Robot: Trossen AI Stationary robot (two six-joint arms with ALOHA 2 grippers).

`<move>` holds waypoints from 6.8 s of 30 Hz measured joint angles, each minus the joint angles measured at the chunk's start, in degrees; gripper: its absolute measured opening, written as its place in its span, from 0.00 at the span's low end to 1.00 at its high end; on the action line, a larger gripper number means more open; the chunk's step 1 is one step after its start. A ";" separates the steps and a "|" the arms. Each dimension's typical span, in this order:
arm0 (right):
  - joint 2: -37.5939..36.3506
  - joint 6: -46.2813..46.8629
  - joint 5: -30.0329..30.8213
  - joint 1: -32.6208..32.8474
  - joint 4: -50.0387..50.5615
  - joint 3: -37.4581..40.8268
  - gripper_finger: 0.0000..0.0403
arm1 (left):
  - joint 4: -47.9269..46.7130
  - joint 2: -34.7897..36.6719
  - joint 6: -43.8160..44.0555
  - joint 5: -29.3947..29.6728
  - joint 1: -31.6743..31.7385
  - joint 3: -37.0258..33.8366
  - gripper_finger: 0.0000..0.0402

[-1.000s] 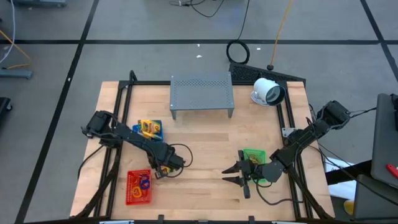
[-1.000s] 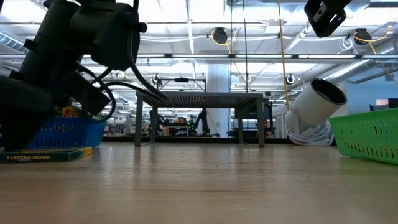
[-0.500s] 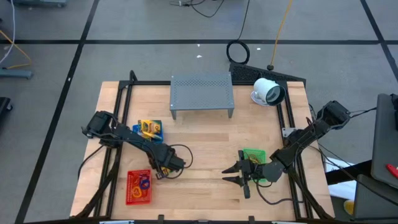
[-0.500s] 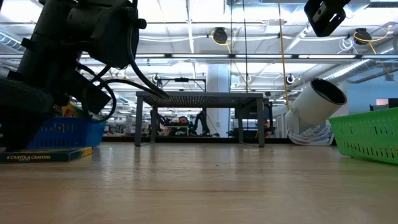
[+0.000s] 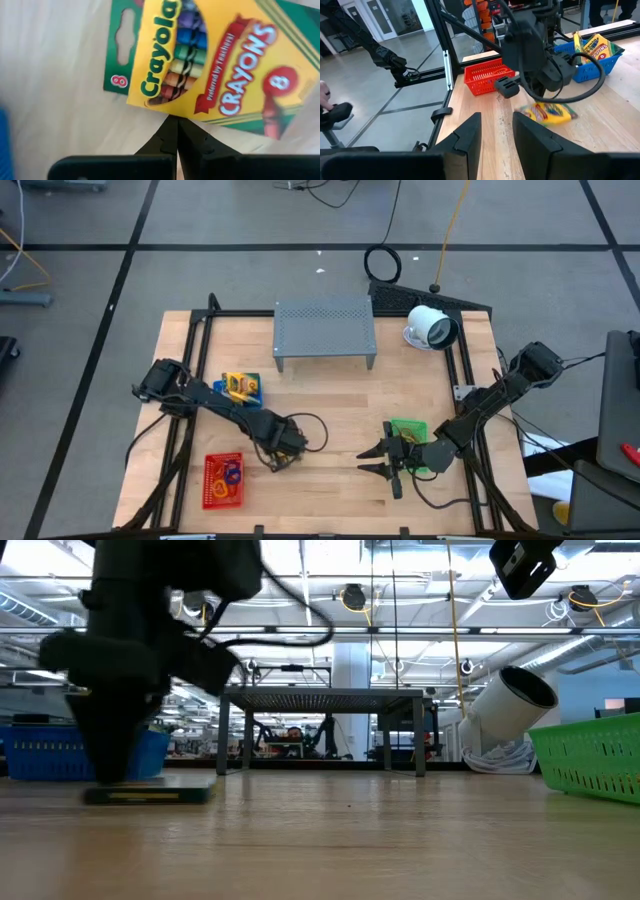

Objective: Pick & Place Office Desk Supplies
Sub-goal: Put the yellow crayon box into the blue bin

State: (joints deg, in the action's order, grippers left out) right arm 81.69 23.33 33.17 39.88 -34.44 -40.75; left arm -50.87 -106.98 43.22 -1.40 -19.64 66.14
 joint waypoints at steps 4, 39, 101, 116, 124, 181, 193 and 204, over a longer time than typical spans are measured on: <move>0.00 0.00 0.00 0.00 0.00 0.00 0.25 | 4.49 0.00 -1.35 0.49 0.00 1.29 0.02; 0.00 0.02 0.00 0.00 0.13 -0.02 0.25 | -1.32 0.48 2.63 6.62 0.00 2.64 0.02; 0.02 -0.44 0.02 -0.04 0.94 -0.07 0.25 | 9.19 6.62 -1.01 26.88 -6.47 2.59 0.63; 0.02 -1.34 0.02 -2.20 1.01 -0.07 0.25 | 15.99 22.49 -3.45 46.66 -17.90 2.61 0.55; 0.02 -1.53 0.01 -2.69 0.83 -0.07 0.25 | 16.67 22.69 -3.91 48.21 -19.17 2.61 0.53; -4.38 -29.97 5.41 -9.91 -8.63 2.62 0.25 | 59.25 67.58 -26.64 42.99 -10.90 -45.28 0.53; -46.36 -24.13 -8.74 -10.87 -1.43 27.45 0.19 | 59.67 67.60 -23.61 39.99 -8.50 -45.26 0.53; -76.95 -23.61 -18.11 -16.68 15.50 33.99 0.16 | 67.68 59.83 -19.22 38.82 -8.39 -45.23 0.53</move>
State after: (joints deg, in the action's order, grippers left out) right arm 4.74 -0.27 15.06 23.20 -18.93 -6.77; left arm 16.81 -47.15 24.01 37.42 -28.03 20.91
